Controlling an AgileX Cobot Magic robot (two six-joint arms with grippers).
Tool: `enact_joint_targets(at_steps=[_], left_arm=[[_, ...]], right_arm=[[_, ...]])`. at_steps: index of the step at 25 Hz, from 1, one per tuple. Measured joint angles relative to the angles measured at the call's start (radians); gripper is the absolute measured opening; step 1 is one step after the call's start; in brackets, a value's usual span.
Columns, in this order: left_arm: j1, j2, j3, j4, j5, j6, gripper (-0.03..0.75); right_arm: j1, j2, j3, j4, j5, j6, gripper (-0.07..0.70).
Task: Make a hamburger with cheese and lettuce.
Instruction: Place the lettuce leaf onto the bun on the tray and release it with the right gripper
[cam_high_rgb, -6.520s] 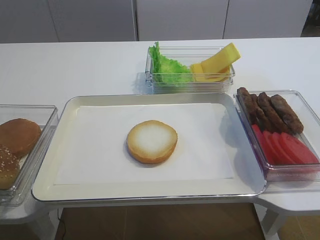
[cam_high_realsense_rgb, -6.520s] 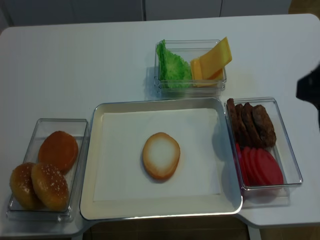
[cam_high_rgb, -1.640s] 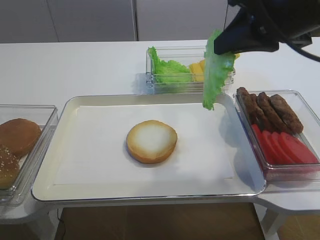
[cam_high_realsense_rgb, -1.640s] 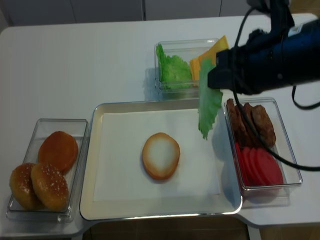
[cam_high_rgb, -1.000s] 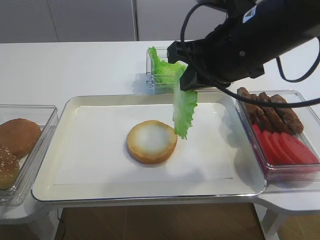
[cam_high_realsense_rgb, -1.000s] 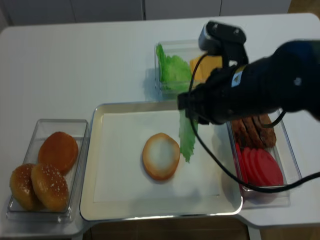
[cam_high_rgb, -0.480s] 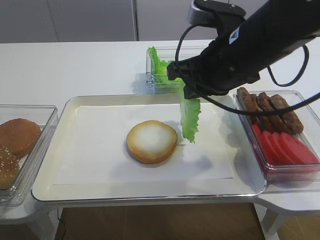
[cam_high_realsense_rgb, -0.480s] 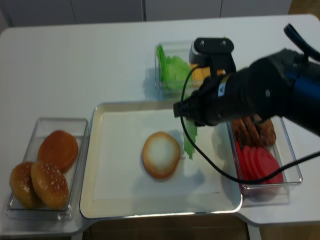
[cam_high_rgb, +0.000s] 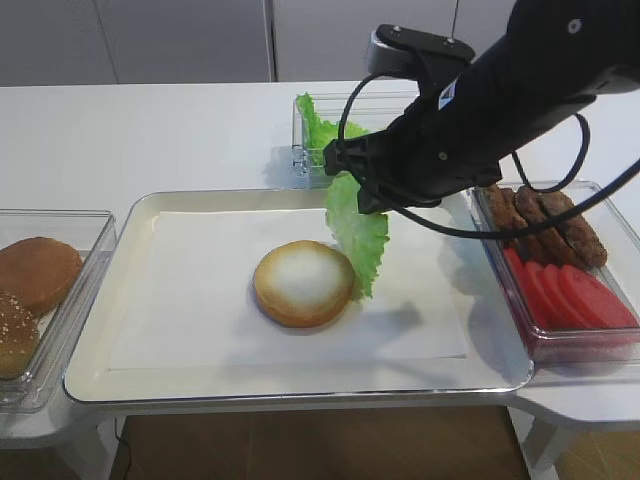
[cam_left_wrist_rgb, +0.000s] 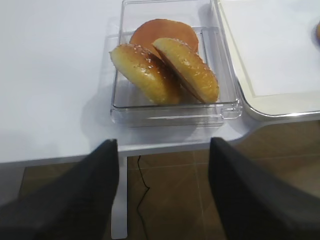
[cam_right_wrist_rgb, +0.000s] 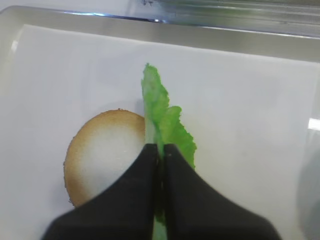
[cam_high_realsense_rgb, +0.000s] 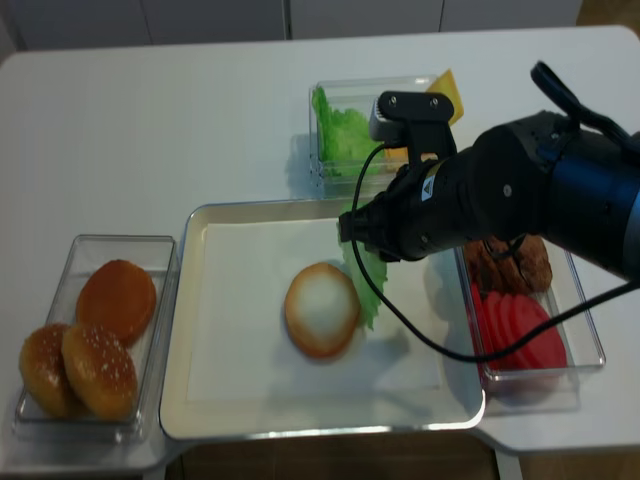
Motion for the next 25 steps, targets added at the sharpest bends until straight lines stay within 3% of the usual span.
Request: enact_joint_targets(at_steps=[10,25], left_arm=[[0.000,0.000,0.000,0.000,0.000,0.000,0.422],[0.000,0.000,0.000,0.000,0.000,0.000,0.422]], right_arm=[[0.000,0.004,0.000,0.167,-0.002,-0.005,0.031],[0.000,0.085,0.000,0.563,0.013,-0.316,0.031]])
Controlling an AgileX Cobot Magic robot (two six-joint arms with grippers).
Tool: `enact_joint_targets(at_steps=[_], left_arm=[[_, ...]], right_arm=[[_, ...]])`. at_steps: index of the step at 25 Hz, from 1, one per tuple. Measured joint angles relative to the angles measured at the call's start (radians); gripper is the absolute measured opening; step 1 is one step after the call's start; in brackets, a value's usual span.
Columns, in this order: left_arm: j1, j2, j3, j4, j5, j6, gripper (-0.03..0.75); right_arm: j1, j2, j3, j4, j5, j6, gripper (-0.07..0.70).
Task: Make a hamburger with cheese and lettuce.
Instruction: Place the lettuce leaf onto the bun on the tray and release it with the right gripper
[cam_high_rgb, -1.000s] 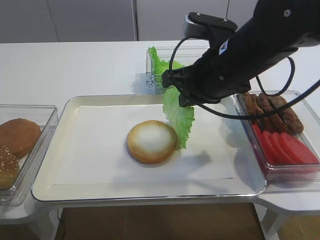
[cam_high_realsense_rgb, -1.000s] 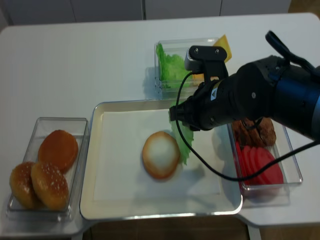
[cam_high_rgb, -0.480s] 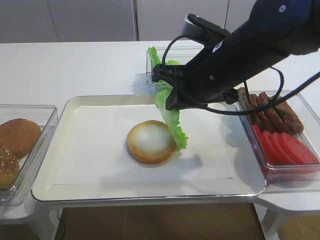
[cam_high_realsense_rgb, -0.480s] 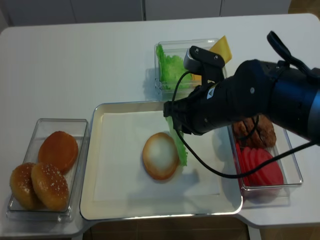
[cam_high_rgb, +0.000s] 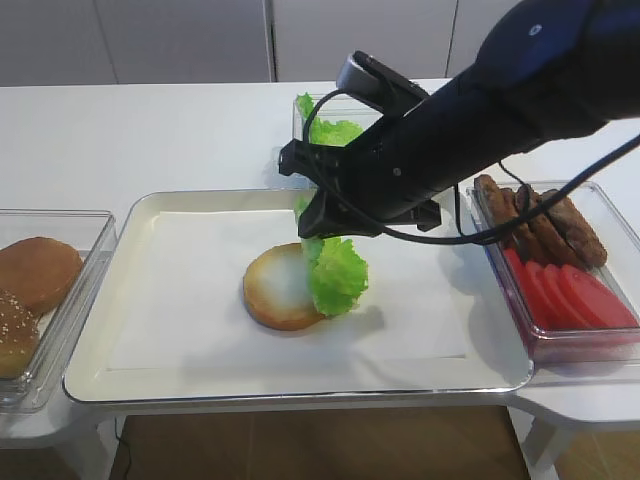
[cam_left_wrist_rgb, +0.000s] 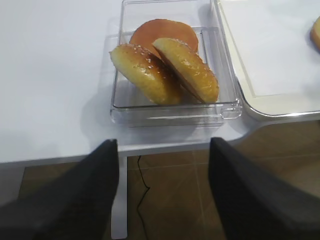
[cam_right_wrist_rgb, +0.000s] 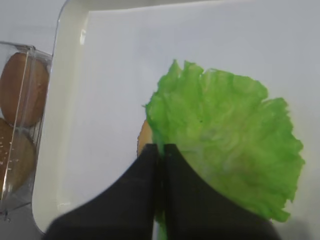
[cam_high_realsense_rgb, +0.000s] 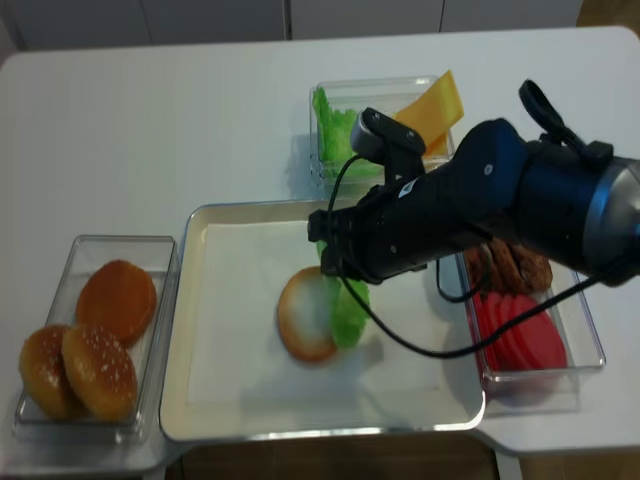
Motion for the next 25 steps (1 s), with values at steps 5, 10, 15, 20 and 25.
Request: enact_joint_targets(at_steps=[5,10,15,20,25], left_arm=[[0.000,0.000,0.000,0.000,0.000,0.000,0.422],[0.000,0.000,0.000,0.000,0.000,0.000,0.422],[0.000,0.000,0.000,0.000,0.000,0.000,0.422],[0.000,0.000,0.000,0.000,0.000,0.000,0.422],[0.000,0.000,0.000,0.000,0.000,0.000,0.422]], right_arm=[[0.000,0.018,0.000,0.085,0.005,-0.072,0.031],[0.000,0.018,0.000,0.118,0.019,-0.121,0.031],[0.000,0.018,0.000,0.134,0.030,-0.162,0.031],[0.000,0.018,0.000,0.135,0.028,-0.177,0.031],[0.000,-0.012,0.000,0.111,0.011,-0.141,0.031]])
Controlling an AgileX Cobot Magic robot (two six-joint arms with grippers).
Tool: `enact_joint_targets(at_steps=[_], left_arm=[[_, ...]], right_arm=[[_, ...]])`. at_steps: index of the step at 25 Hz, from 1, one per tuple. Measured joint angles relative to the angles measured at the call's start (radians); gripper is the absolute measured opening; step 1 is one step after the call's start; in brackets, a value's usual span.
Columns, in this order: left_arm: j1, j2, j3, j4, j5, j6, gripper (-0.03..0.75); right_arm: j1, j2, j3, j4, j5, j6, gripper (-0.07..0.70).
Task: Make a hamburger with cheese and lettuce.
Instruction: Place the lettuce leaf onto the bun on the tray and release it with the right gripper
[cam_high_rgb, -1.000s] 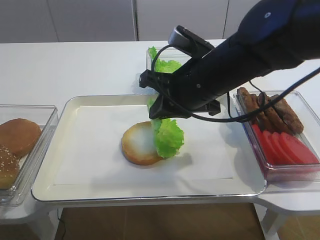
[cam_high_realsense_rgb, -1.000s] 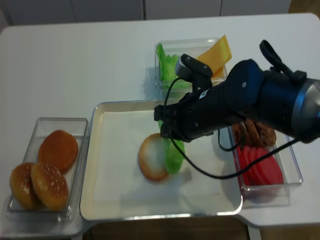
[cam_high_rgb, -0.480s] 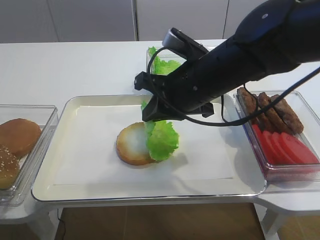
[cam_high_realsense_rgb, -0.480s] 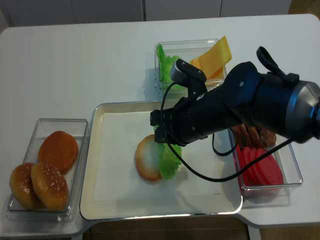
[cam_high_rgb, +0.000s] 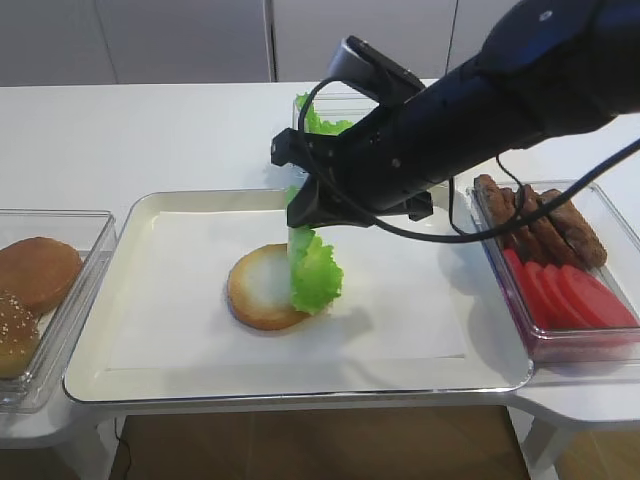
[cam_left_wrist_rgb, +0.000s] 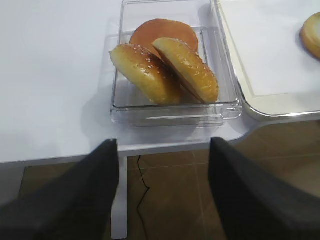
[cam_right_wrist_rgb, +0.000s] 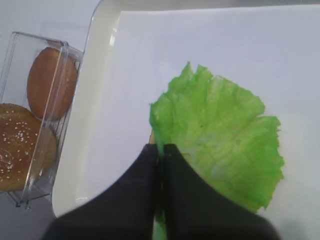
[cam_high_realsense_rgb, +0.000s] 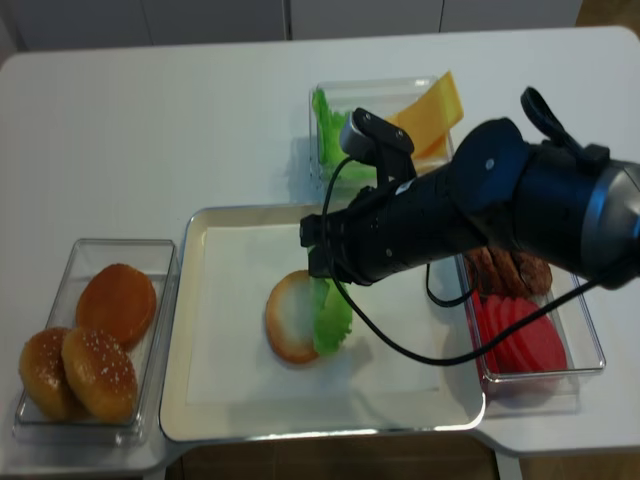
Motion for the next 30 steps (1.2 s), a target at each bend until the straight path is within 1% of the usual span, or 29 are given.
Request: enact_joint_targets(at_steps=[3,8,12,17,30], left_arm=[[0.000,0.000,0.000,0.000,0.000,0.000,0.423],[0.000,0.000,0.000,0.000,0.000,0.000,0.422],[0.000,0.000,0.000,0.000,0.000,0.000,0.422],[0.000,0.000,0.000,0.000,0.000,0.000,0.422],[0.000,0.000,0.000,0.000,0.000,0.000,0.422]], right_arm=[[0.000,-0.011,0.000,-0.053,0.000,0.049,0.030],[0.000,-0.011,0.000,-0.066,0.004,0.057,0.031],[0.000,-0.011,0.000,-0.052,0.015,0.039,0.031],[0.000,-0.011,0.000,0.023,0.017,-0.010,0.031],[0.000,0.012,0.000,0.027,0.013,-0.026,0.033]])
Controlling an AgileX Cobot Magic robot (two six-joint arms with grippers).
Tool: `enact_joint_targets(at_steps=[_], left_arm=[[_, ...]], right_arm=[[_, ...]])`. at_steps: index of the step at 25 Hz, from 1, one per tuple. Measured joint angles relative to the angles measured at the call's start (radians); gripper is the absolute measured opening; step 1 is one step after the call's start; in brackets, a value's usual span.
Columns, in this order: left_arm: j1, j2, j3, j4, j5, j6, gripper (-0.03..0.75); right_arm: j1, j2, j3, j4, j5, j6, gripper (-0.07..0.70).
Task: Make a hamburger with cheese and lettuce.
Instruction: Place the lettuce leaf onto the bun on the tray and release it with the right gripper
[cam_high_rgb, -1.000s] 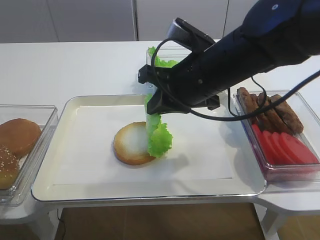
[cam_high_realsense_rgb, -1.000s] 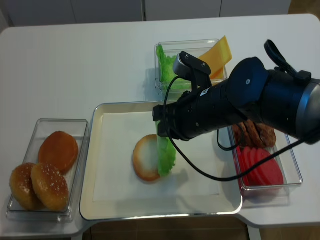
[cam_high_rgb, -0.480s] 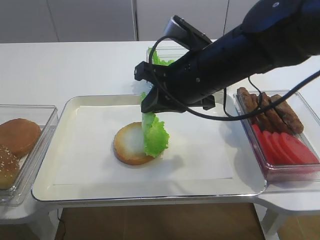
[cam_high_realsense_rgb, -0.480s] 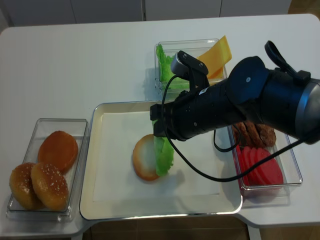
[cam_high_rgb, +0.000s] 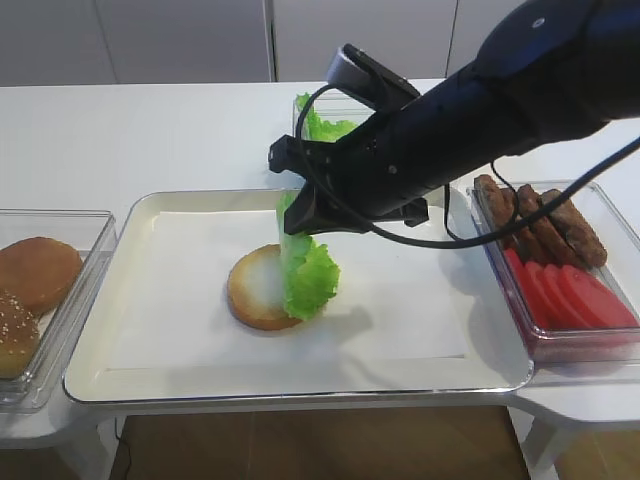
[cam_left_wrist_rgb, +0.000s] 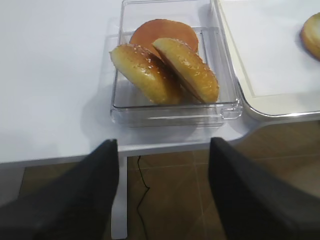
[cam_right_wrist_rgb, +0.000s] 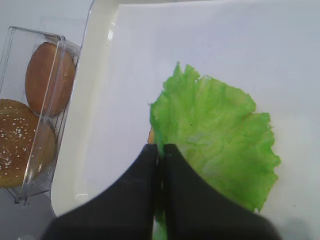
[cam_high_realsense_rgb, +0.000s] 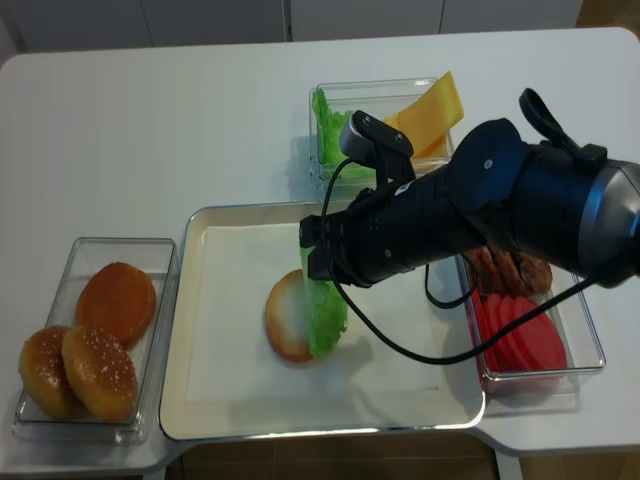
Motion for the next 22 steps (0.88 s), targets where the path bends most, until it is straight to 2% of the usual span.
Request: enact_joint_targets(at_steps=[3,7,12,17,20,22], left_arm=[[0.000,0.000,0.000,0.000,0.000,0.000,0.422],[0.000,0.000,0.000,0.000,0.000,0.000,0.422],[0.000,0.000,0.000,0.000,0.000,0.000,0.422],[0.000,0.000,0.000,0.000,0.000,0.000,0.422],[0.000,0.000,0.000,0.000,0.000,0.000,0.422],[0.000,0.000,0.000,0.000,0.000,0.000,0.422]], right_arm=[[0.000,0.000,0.000,0.000,-0.004,-0.007,0.059],[0.000,0.000,0.000,0.000,-0.007,-0.007,0.139],[0.000,0.000,0.000,0.000,-0.008,-0.009,0.249],[0.000,0.000,0.000,0.000,-0.008,-0.009,0.391],[0.000,0.000,0.000,-0.068,-0.001,0.023,0.426],[0.000,-0.010,0.000,-0.158,0.019,0.091,0.433]])
